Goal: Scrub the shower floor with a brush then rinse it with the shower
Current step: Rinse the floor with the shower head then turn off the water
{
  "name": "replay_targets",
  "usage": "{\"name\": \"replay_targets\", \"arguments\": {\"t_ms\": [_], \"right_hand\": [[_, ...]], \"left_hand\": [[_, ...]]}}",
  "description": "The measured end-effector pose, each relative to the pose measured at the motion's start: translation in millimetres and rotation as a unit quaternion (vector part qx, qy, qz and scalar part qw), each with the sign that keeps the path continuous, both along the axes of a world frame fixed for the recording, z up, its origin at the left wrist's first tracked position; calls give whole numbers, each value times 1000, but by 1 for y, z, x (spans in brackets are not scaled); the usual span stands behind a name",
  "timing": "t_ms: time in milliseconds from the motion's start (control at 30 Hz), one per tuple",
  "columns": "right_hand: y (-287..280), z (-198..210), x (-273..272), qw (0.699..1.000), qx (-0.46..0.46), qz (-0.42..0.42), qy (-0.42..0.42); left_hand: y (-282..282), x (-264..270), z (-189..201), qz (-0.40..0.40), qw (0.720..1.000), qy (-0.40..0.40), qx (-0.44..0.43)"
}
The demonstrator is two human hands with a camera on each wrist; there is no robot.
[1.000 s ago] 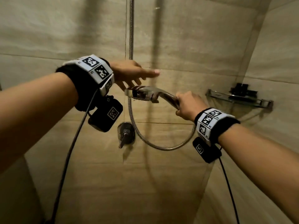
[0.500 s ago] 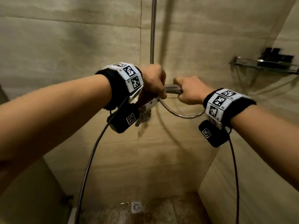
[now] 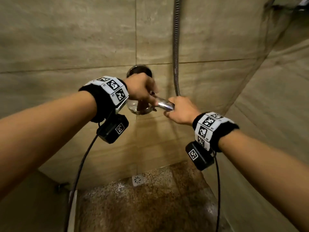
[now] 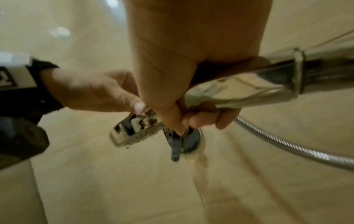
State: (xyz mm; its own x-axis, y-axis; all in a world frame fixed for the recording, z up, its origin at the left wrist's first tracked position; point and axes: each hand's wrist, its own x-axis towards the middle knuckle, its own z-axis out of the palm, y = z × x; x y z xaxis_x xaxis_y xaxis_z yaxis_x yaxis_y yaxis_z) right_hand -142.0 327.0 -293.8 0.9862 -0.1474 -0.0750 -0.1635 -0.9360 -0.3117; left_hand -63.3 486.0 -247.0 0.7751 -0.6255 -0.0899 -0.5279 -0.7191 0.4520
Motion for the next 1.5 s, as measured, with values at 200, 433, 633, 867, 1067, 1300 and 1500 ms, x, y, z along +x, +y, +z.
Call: {"name": "replay_targets", "arguments": {"t_ms": [200,433,633,867,1067,1300,1500], "right_hand": [[7,-65,11,996,2,-78,38],[7,-94,25,983,36,-180,-21],[7,-111,19,980,55,-183,-48],[11,-133,-3,974,72,-204,-67],[18,-134,-23,969,71,-218,-90],[19,-128,-42,961,70,-240,-119],[12,-123,-69,949,85,-262,-150]], "left_hand": [[26,47,-53,126,990,-47,-37],[22,78,-106,252,961,33,-108],[11,76,-124,216,970,34,-102],[12,74,-134,193,964,43,-179],[7,67,-128,217,946,53,-234],[9,66,-121,211,955,50,-204],[9,66,-122,218,957,58,-183]]}}
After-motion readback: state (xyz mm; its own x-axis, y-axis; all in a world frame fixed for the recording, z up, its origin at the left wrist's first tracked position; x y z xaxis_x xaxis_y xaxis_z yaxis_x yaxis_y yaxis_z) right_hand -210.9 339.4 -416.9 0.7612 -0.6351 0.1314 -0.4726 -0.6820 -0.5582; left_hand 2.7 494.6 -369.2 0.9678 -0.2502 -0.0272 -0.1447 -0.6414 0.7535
